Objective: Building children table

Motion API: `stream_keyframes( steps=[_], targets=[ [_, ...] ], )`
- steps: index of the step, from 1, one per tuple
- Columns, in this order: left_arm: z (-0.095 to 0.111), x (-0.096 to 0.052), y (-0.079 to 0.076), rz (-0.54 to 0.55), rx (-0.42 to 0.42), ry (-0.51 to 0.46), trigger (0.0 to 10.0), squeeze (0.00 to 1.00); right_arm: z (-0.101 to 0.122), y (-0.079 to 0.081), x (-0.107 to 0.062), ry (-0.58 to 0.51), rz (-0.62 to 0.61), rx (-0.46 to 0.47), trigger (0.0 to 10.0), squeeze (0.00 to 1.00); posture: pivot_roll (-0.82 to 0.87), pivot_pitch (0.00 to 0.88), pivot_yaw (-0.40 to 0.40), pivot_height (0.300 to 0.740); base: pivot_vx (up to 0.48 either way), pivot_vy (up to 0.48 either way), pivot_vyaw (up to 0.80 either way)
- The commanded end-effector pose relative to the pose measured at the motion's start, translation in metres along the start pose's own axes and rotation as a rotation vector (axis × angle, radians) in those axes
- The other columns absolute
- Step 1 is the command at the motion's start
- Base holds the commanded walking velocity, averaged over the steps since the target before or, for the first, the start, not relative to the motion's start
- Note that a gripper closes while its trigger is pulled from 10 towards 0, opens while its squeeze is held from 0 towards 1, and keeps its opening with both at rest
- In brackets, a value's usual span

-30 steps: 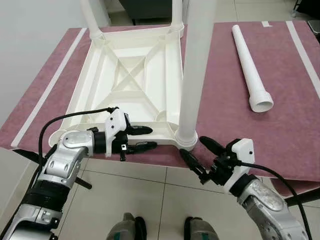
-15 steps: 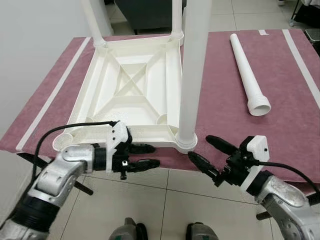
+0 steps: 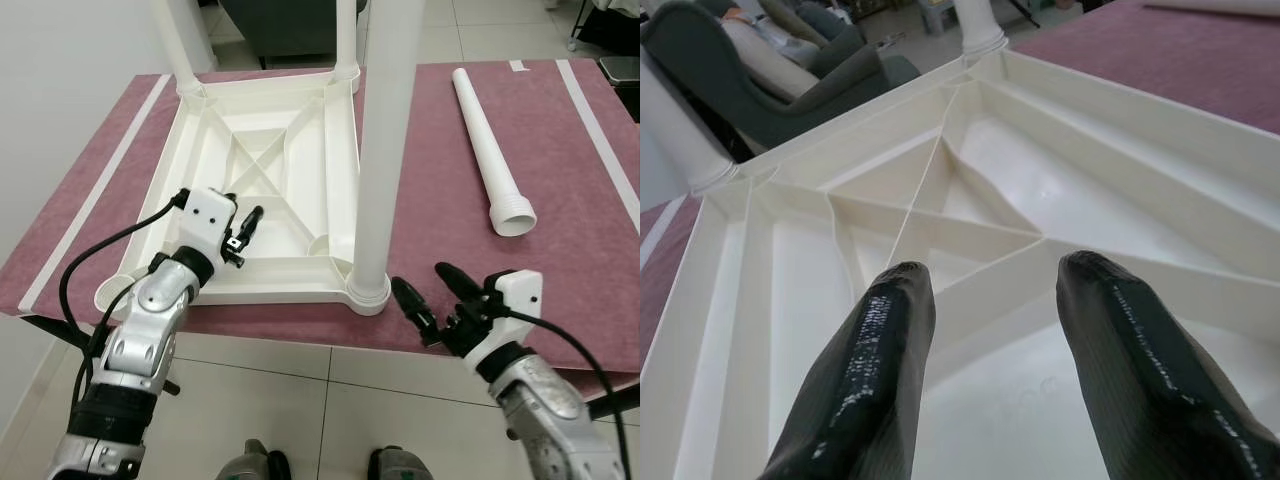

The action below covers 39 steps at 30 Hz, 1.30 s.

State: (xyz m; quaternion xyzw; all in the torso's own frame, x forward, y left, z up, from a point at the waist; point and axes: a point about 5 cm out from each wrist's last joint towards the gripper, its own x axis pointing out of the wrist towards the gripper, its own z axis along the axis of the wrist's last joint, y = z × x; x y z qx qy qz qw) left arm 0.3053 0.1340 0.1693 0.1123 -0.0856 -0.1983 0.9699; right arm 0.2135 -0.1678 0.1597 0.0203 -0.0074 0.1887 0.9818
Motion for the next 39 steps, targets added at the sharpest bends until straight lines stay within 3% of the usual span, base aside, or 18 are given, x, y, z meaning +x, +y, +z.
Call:
stream_keyframes(
  steps=[1, 5, 8, 10, 12, 13, 14, 15, 16, 21, 24, 28, 31, 33, 34, 36, 39],
  targets=[
    [-0.003, -0.003, -0.001, 0.007, 0.005, 0.02, 10.0, 0.0, -0.004, 0.008, 0.003, -0.001, -0.005, 0.004, 10.0, 0.0, -0.12, 0.089, 0.147, 0.74, 0.0, 0.0, 0.0],
    [-0.008, 0.0, -0.006, -0.023, -0.02, 0.039, 10.0, 0.0, 0.001, 0.012, 0.01, -0.041, -0.05, -0.007, 10.0, 0.0, -0.12, 0.08, 0.144, 0.74, 0.0, 0.0, 0.0],
    [-0.014, 0.004, -0.011, -0.082, -0.038, 0.064, 10.0, 0.0, 0.01, 0.004, 0.019, -0.109, -0.196, -0.064, 10.0, 0.0, -0.13, 0.054, 0.14, 0.74, 0.0, 0.0, 0.0],
    [-0.015, 0.005, -0.011, -0.075, -0.036, 0.066, 10.0, 0.0, 0.01, 0.006, 0.02, -0.114, -0.188, -0.06, 10.0, 0.0, -0.13, 0.053, 0.14, 0.74, 0.0, 0.0, 0.0],
    [-0.015, 0.006, -0.01, -0.057, -0.027, 0.067, 10.0, 0.0, 0.012, 0.019, 0.02, -0.109, -0.064, -0.082, 10.0, 0.0, -0.13, 0.047, 0.145, 0.74, 0.0, 0.0, 0.0],
    [-0.015, 0.006, -0.01, -0.057, -0.027, 0.067, 10.0, 0.0, 0.012, 0.019, 0.02, -0.109, -0.064, -0.082, 10.0, 0.0, -0.13, 0.047, 0.145, 0.74, 0.0, 0.0, 0.0],
    [-0.014, 0.007, -0.01, -0.053, -0.025, 0.065, 10.0, 0.0, 0.012, 0.026, 0.016, -0.085, 0.031, -0.102, 10.0, 0.0, -0.13, 0.047, 0.148, 0.74, 0.0, 0.0, 0.0],
    [-0.014, 0.007, -0.01, -0.053, -0.025, 0.065, 10.0, 0.0, 0.012, 0.026, 0.016, -0.085, 0.031, -0.102, 10.0, 0.0, -0.13, 0.047, 0.148, 0.74, 0.0, 0.0, 0.0],
    [-0.013, 0.008, -0.009, -0.053, -0.022, 0.061, 10.0, 0.0, 0.011, 0.029, 0.007, -0.041, 0.13, -0.153, 10.0, 0.0, -0.13, 0.047, 0.151, 0.74, 0.0, 0.0, 0.0],
    [-0.012, 0.009, -0.009, -0.053, -0.02, 0.058, 10.0, 0.0, 0.009, 0.031, -0.001, -0.005, 0.196, -0.192, 10.0, 0.0, -0.14, 0.05, 0.153, 0.74, 0.0, 0.0, 0.0],
    [-0.01, 0.013, -0.007, -0.054, -0.01, 0.049, 10.0, 0.0, 0.002, 0.02, -0.02, 0.113, 0.296, -0.303, 10.0, 0.0, -0.15, 0.065, 0.156, 0.74, 0.0, 0.0, 0.0],
    [-0.01, 0.013, -0.007, -0.054, -0.01, 0.049, 10.0, 0.0, 0.002, 0.02, -0.02, 0.113, 0.296, -0.303, 10.0, 0.0, -0.15, 0.065, 0.156, 0.74, 0.0, 0.0, 0.0],
    [-0.01, 0.017, -0.004, -0.059, 0.01, 0.051, 10.0, 0.0, 0.001, 0.019, -0.008, 0.105, 0.242, -0.346, 10.0, 0.0, -0.15, 0.085, 0.152, 0.74, 0.0, 0.0, 0.0],
    [-0.015, 0.019, 0.004, -0.102, 0.047, 0.081, 10.0, 0.0, 0.001, 0.027, 0.017, 0.053, 0.117, -0.333, 10.0, 0.0, -0.13, 0.093, 0.145, 0.74, 0.0, 0.0, 0.0],
    [-0.015, 0.019, 0.004, -0.102, 0.047, 0.081, 10.0, 0.0, 0.001, 0.027, 0.017, 0.053, 0.117, -0.333, 10.0, 0.0, -0.13, 0.093, 0.145, 0.74, 0.0, 0.0, 0.0],
    [-0.017, 0.022, 0.03, -0.16, 0.106, 0.145, 10.0, 0.0, 0.004, 0.042, 0.033, 0.019, 0.099, -0.278, 10.0, 0.0, -0.13, 0.103, 0.141, 0.74, 0.0, 0.0, 0.0],
    [-0.017, 0.025, 0.041, -0.205, 0.147, 0.181, 10.0, 0.0, 0.004, 0.05, 0.035, 0.016, 0.127, -0.265, 10.0, 0.0, -0.12, 0.112, 0.139, 0.74, 0.0, 0.0, 0.0]
  ],
)
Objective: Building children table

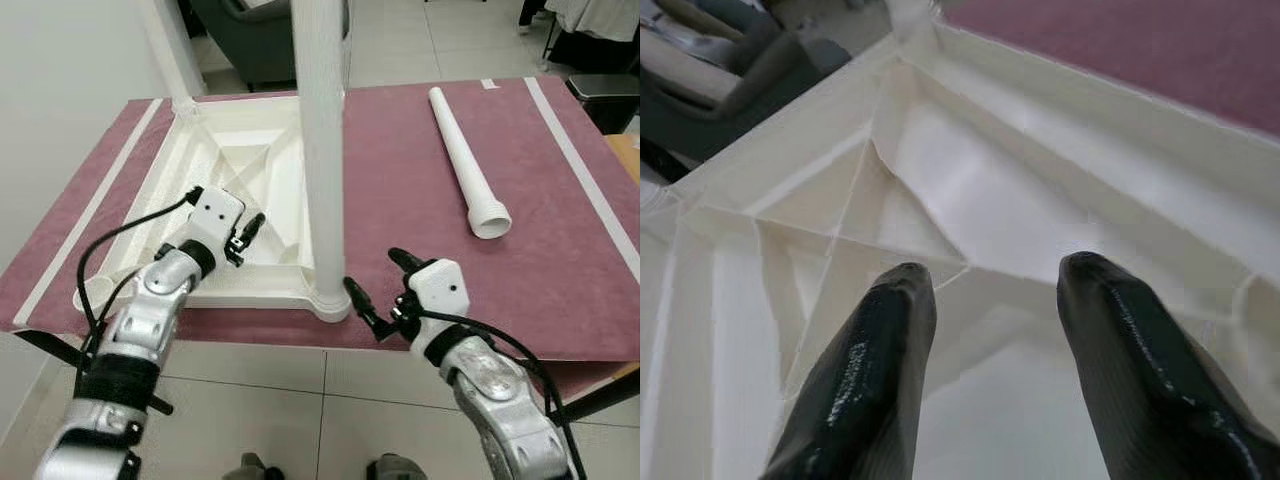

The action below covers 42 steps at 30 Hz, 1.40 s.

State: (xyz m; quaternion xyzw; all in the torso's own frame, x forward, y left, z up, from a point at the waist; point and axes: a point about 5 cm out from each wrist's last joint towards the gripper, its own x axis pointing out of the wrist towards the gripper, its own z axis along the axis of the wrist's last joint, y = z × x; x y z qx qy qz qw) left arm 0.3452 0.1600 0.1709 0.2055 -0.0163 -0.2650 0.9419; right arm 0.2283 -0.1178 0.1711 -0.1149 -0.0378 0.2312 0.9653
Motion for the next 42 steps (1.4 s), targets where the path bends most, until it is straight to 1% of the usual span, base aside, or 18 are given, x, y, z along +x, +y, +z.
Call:
stream_keyframes(
  steps=[1, 2, 3, 7, 9, 12, 15, 19, 20, 21, 24, 27, 29, 35, 37, 38, 40, 42],
  targets=[
    [-0.005, -0.001, 0.002, -0.035, -0.001, 0.026, 10.0, 0.0, -0.003, 0.009, 0.003, 0.018, 0.036, 0.013, 10.0, 0.0, -0.12, 0.112, 0.139, 0.74, 0.0, 0.0, 0.0],
    [-0.007, 0.001, 0.01, -0.088, 0.063, 0.072, 10.0, 0.0, -0.003, 0.014, 0.004, 0.023, 0.072, 0.014, 10.0, 0.0, -0.11, 0.119, 0.139, 0.74, 0.0, 0.0, 0.0],
    [-0.007, 0.003, 0.012, -0.119, 0.088, 0.091, 10.0, 0.0, -0.005, 0.016, 0.003, 0.034, 0.095, 0.011, 10.0, 0.0, -0.11, 0.12, 0.139, 0.74, 0.0, 0.0, 0.0],
    [-0.007, 0.007, 0.015, -0.149, 0.124, 0.119, 10.0, 0.0, -0.009, 0.018, 0.0, 0.057, 0.131, -0.004, 10.0, 0.0, -0.11, 0.124, 0.139, 0.74, 0.0, 0.0, 0.0],
    [-0.007, 0.012, 0.018, -0.187, 0.166, 0.156, 10.0, 0.0, -0.018, 0.019, -0.01, 0.117, 0.214, -0.044, 10.0, 0.0, -0.11, 0.133, 0.143, 0.74, 0.0, 0.0, 0.0],
    [-0.008, 0.014, 0.019, -0.197, 0.182, 0.172, 10.0, 0.0, -0.021, 0.019, -0.013, 0.142, 0.241, -0.061, 10.0, 0.0, -0.11, 0.133, 0.143, 0.74, 0.0, 0.0, 0.0],
    [-0.008, 0.018, 0.02, -0.214, 0.193, 0.178, 10.0, 0.0, -0.026, 0.016, -0.026, 0.188, 0.297, -0.105, 10.0, 0.0, -0.13, 0.149, 0.158, 0.74, 0.0, 0.0, 0.0],
    [-0.009, 0.019, 0.02, -0.221, 0.187, 0.179, 10.0, 0.0, -0.024, 0.017, -0.028, 0.185, 0.311, -0.103, 10.0, 0.0, -0.14, 0.158, 0.163, 0.74, 0.0, 0.0, 0.0],
    [-0.01, 0.019, 0.019, -0.236, 0.181, 0.185, 10.0, 0.0, -0.021, 0.02, -0.022, 0.166, 0.293, -0.085, 10.0, 0.0, -0.14, 0.163, 0.165, 0.74, 0.0, 0.0, 0.0],
    [-0.01, 0.019, 0.019, -0.236, 0.181, 0.185, 10.0, 0.0, -0.021, 0.02, -0.022, 0.166, 0.293, -0.085, 10.0, 0.0, -0.14, 0.163, 0.165, 0.74, 0.0, 0.0, 0.0],
    [-0.021, 0.011, 0.018, -0.342, 0.181, 0.24, 10.0, 0.0, -0.009, 0.031, 0.008, 0.099, 0.202, -0.002, 10.0, 0.0, -0.13, 0.167, 0.162, 0.74, 0.0, 0.0, 0.0],
    [-0.021, 0.011, 0.018, -0.342, 0.181, 0.24, 10.0, 0.0, -0.009, 0.031, 0.008, 0.099, 0.202, -0.002, 10.0, 0.0, -0.13, 0.167, 0.162, 0.74, 0.0, 0.0, 0.0],
    [-0.03, 0.005, 0.017, -0.399, 0.181, 0.28, 10.0, 0.0, -0.006, 0.035, 0.017, 0.094, 0.171, 0.036, 10.0, 0.0, -0.13, 0.166, 0.16, 0.74, 0.0, 0.0, 0.0],
    [-0.045, -0.002, 0.012, -0.458, 0.179, 0.33, 10.0, 0.0, -0.008, 0.037, 0.023, 0.113, 0.12, 0.068, 10.0, 0.0, -0.13, 0.168, 0.157, 0.74, 0.0, 0.0, 0.0],
    [-0.048, -0.003, 0.01, -0.47, 0.173, 0.335, 10.0, 0.0, -0.01, 0.034, 0.025, 0.128, 0.075, 0.069, 10.0, 0.0, -0.13, 0.169, 0.155, 0.74, 0.0, 0.0, 0.0],
    [-0.05, -0.005, 0.007, -0.488, 0.161, 0.337, 10.0, 0.0, -0.011, 0.027, 0.028, 0.14, 0.018, 0.069, 10.0, 0.0, -0.12, 0.169, 0.155, 0.74, 0.0, 0.0, 0.0],
    [-0.05, -0.005, 0.007, -0.488, 0.161, 0.337, 10.0, 0.0, -0.011, 0.027, 0.028, 0.14, 0.018, 0.069, 10.0, 0.0, -0.12, 0.169, 0.155, 0.74, 0.0, 0.0, 0.0],
    [-0.055, -0.007, -0.003, -0.53, 0.138, 0.338, 10.0, 0.0, -0.013, 0.01, 0.036, 0.157, -0.098, 0.048, 10.0, 0.0, -0.12, 0.169, 0.156, 0.74, 0.0, 0.0, 0.0]
  ],
)
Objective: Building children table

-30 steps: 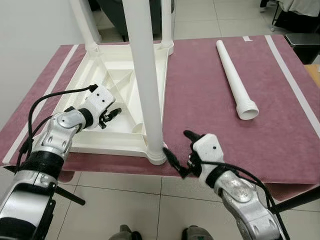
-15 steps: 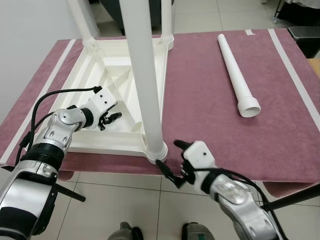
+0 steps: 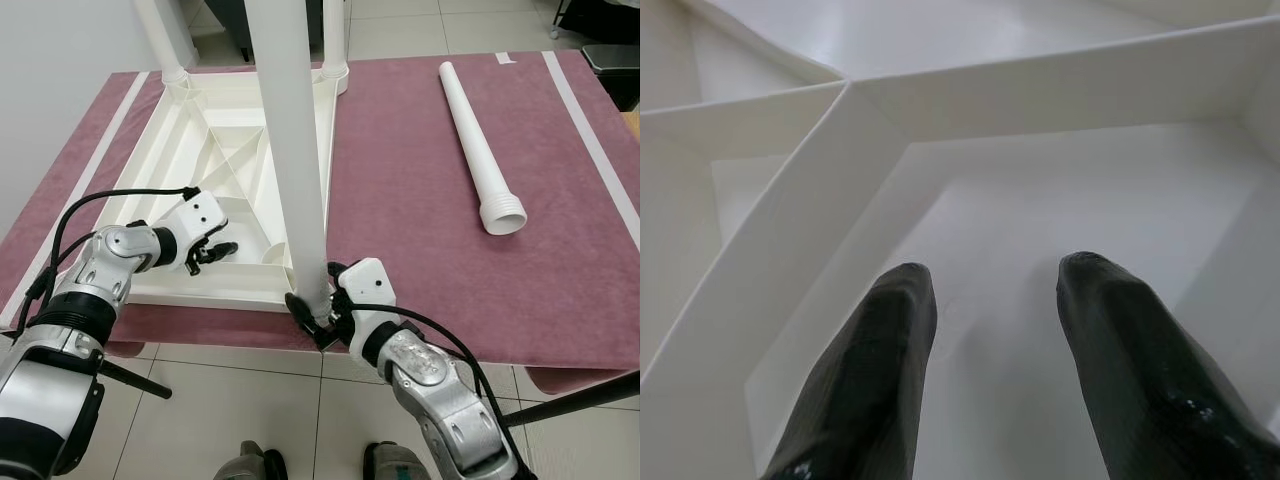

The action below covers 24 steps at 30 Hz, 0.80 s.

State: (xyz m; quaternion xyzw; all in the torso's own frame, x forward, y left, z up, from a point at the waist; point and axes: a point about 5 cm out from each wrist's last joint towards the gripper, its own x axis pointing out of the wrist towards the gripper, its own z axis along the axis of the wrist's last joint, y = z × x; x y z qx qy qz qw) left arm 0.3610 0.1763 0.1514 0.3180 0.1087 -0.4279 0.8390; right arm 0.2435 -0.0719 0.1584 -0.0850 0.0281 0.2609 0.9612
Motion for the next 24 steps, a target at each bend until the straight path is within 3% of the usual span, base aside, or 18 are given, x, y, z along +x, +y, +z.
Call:
stream_keyframes(
  steps=[1, 4, 6, 7, 9, 11, 15, 24],
  targets=[
    [-0.027, 0.001, -0.023, -0.124, -0.053, 0.089, 10.0, 0.0, -0.006, -0.027, 0.001, 0.044, -0.174, -0.03, 10.0, 0.0, -0.12, 0.169, 0.156, 0.74, 0.0, 0.0, 0.0],
    [-0.028, 0.003, -0.028, -0.143, -0.067, 0.083, 10.0, 0.0, -0.004, -0.038, 0.004, 0.042, -0.217, -0.053, 10.0, 0.0, -0.12, 0.168, 0.157, 0.74, 0.0, 0.0, 0.0],
    [-0.029, 0.007, -0.036, -0.167, -0.091, 0.071, 10.0, 0.0, 0.0, -0.063, 0.01, 0.032, -0.28, -0.118, 10.0, 0.0, -0.12, 0.168, 0.161, 0.74, 0.0, 0.0, 0.0],
    [-0.029, 0.007, -0.036, -0.167, -0.091, 0.071, 10.0, 0.0, 0.0, -0.063, 0.01, 0.032, -0.28, -0.118, 10.0, 0.0, -0.12, 0.168, 0.161, 0.74, 0.0, 0.0, 0.0],
    [-0.028, 0.013, -0.043, -0.177, -0.114, 0.048, 10.0, 0.0, 0.007, -0.089, 0.015, 0.008, -0.321, -0.194, 10.0, 0.0, -0.11, 0.165, 0.162, 0.74, 0.0, 0.0, 0.0],
    [-0.028, 0.013, -0.043, -0.177, -0.114, 0.048, 10.0, 0.0, 0.007, -0.089, 0.015, 0.008, -0.321, -0.194, 10.0, 0.0, -0.11, 0.165, 0.162, 0.74, 0.0, 0.0, 0.0],
    [-0.015, 0.031, -0.049, -0.115, -0.169, -0.022, 10.0, 0.0, 0.022, -0.121, 0.031, -0.059, -0.336, -0.272, 10.0, 0.0, -0.1, 0.164, 0.157, 0.74, 0.0, 0.0, 0.0],
    [0.024, 0.059, -0.032, 0.143, -0.259, -0.149, 10.0, 0.0, 0.037, -0.128, 0.059, -0.113, -0.381, -0.301, 10.0, 0.0, -0.09, 0.166, 0.153, 0.74, 0.0, 0.0, 0.0]
  ],
)
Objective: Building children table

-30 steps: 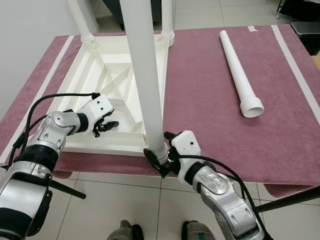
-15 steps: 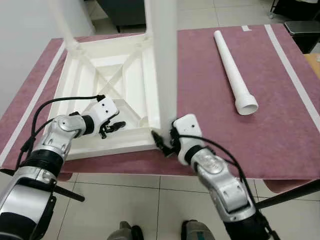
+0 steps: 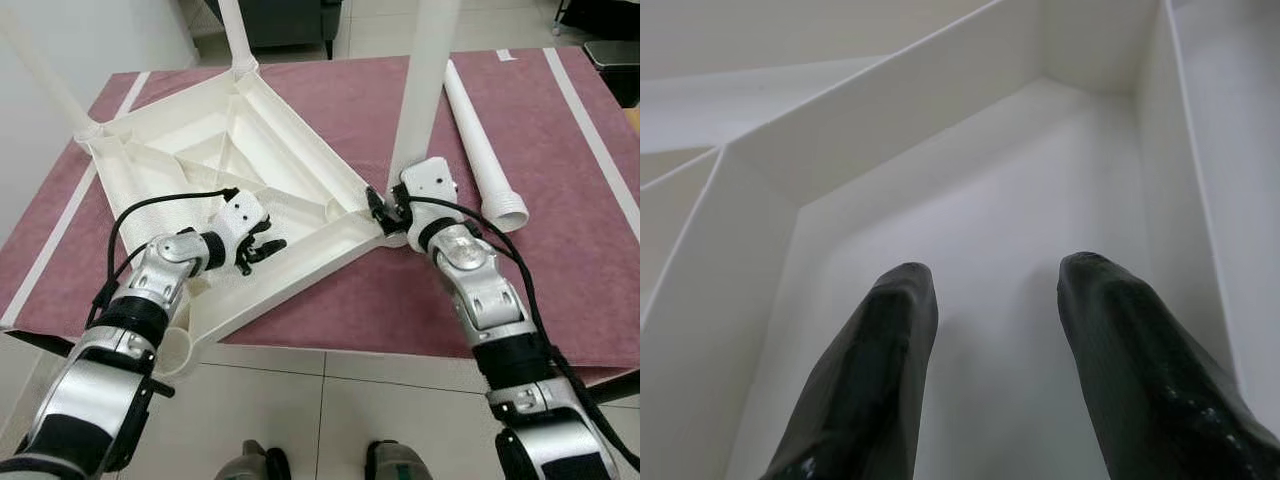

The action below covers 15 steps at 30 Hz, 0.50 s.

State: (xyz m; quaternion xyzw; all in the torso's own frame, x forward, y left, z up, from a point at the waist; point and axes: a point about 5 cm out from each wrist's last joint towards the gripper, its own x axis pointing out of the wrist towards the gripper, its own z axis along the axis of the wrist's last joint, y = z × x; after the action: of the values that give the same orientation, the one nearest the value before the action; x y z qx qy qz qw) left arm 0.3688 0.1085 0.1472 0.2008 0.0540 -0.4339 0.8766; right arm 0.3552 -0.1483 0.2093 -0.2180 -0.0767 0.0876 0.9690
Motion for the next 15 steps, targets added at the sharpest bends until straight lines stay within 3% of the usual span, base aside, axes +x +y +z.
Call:
stream_keyframes(
  steps=[1, 4, 8, 9, 14, 15],
  targets=[
    [-0.016, 0.005, -0.005, 0.123, -0.073, 0.046, 10.0, 0.0, 0.0, 0.003, 0.005, -0.006, -0.016, 0.002, 10.0, 0.0, -0.09, 0.166, 0.153, 0.74, 0.0, 0.0, 0.0],
    [0.004, 0.013, 0.001, 0.205, -0.108, -0.055, 10.0, 0.0, 0.002, -0.002, 0.011, -0.015, -0.067, 0.007, 10.0, 0.0, -0.09, 0.166, 0.153, 0.74, 0.0, 0.0, 0.0],
    [0.014, 0.014, 0.006, 0.24, -0.124, -0.109, 10.0, 0.0, 0.001, -0.004, 0.009, -0.024, -0.075, 0.018, 10.0, 0.0, -0.09, 0.168, 0.155, 0.74, 0.0, 0.0, 0.0],
    [0.024, 0.012, 0.012, 0.273, -0.136, -0.166, 10.0, 0.0, 0.0, -0.005, 0.003, -0.032, -0.06, 0.031, 10.0, 0.0, -0.1, 0.172, 0.159, 0.74, 0.0, 0.0, 0.0],
    [0.041, 0.002, 0.027, 0.317, -0.12, -0.249, 10.0, 0.0, -0.005, -0.008, -0.015, -0.047, -0.02, 0.063, 10.0, 0.0, -0.1, 0.174, 0.161, 0.74, 0.0, 0.0, 0.0],
    [0.049, -0.006, 0.034, 0.326, -0.094, -0.283, 10.0, 0.0, -0.007, -0.01, -0.03, -0.052, 0.002, 0.093, 10.0, 0.0, -0.1, 0.176, 0.165, 0.74, 0.0, 0.0, 0.0]
  ],
)
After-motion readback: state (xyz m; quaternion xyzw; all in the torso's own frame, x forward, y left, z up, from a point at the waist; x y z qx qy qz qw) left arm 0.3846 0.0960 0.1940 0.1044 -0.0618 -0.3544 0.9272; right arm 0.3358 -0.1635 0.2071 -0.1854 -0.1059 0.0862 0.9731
